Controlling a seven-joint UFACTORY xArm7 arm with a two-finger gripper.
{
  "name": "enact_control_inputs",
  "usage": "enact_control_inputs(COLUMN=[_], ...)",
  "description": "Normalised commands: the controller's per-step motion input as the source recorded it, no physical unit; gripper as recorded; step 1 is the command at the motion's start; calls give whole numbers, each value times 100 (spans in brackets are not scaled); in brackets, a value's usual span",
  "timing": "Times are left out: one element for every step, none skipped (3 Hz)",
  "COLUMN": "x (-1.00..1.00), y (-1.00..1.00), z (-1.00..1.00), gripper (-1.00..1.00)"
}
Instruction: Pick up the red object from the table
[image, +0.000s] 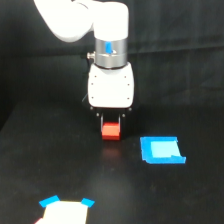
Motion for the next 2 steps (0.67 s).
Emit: enact_control_inputs(x=[-39, -12], y=[-85, -100], z=[100, 100], gripper=[-100, -100])
